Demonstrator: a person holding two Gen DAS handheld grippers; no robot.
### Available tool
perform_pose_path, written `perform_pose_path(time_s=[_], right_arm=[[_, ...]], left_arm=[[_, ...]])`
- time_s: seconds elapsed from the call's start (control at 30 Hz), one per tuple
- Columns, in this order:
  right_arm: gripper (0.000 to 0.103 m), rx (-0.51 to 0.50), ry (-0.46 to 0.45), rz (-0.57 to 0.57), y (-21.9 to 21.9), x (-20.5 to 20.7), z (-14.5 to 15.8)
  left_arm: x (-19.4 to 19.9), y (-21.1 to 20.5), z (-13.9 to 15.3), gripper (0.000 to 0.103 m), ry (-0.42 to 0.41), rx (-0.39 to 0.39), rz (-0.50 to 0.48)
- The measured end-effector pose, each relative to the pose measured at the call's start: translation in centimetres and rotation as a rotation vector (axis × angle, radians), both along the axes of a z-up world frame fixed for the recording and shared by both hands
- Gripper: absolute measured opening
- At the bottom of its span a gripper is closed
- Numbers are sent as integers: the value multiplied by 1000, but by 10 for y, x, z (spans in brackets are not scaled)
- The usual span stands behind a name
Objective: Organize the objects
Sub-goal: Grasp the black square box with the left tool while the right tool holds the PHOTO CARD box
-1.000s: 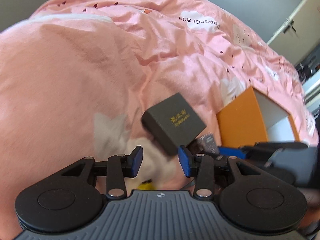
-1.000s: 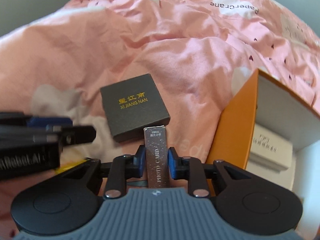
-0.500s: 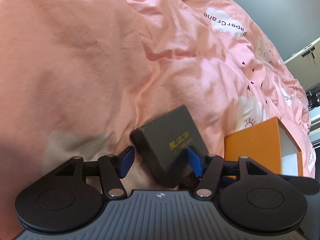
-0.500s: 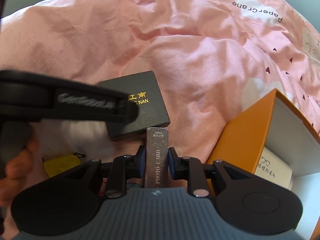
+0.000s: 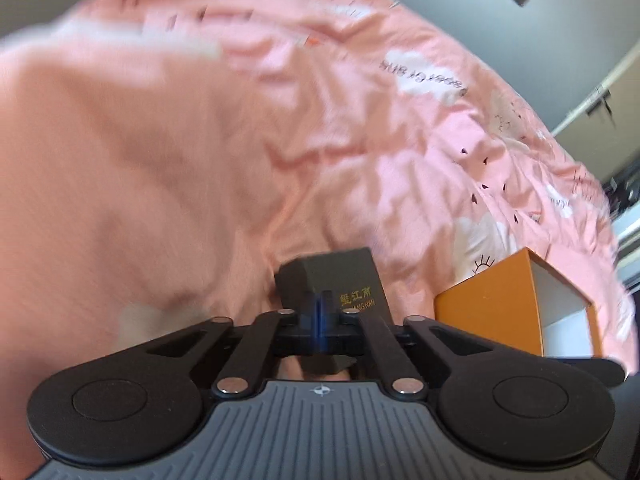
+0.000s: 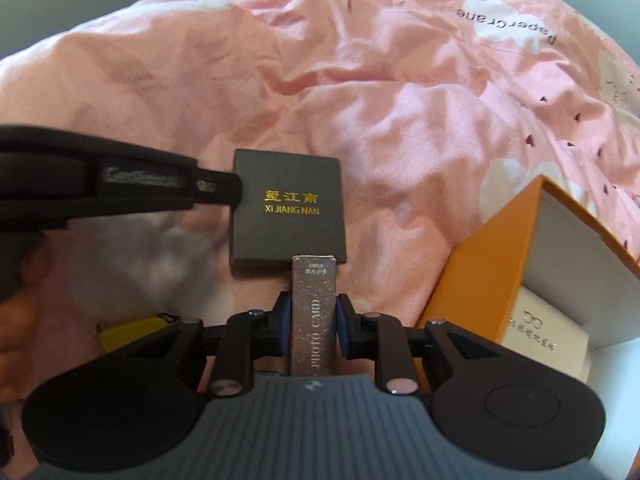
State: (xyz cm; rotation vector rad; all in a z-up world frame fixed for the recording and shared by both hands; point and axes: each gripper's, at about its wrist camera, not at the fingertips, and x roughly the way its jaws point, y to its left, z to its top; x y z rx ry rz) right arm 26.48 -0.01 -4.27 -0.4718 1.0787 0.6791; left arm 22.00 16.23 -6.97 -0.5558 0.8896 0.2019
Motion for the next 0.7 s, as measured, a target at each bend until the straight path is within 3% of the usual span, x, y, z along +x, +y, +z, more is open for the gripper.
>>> perform_pose_path(time_s=[0.1,0.2,0.3,0.37,0.47,0.7], right_arm=[[23,20,-9,-12,-5,-4,8],[23,22,-38,-22,-9,-6,16],[23,20,-83,-30,-9,-5,26],[24,21,-113,-43,-12,-2,34],[23,28,-158,-57,-13,6,44],[23,46,-183,-36,0,26,45]], left_arm=[[-7,-2,12,0,5,51,-41],[-11,3,9,0,37,9,-48],[-13,9,1,11,52,-65,-31],[-13,12,-4,34,49,-79,-3],[-10,15,-8,52,41,-127,30],[0,16,-27,60,66,-203,72]])
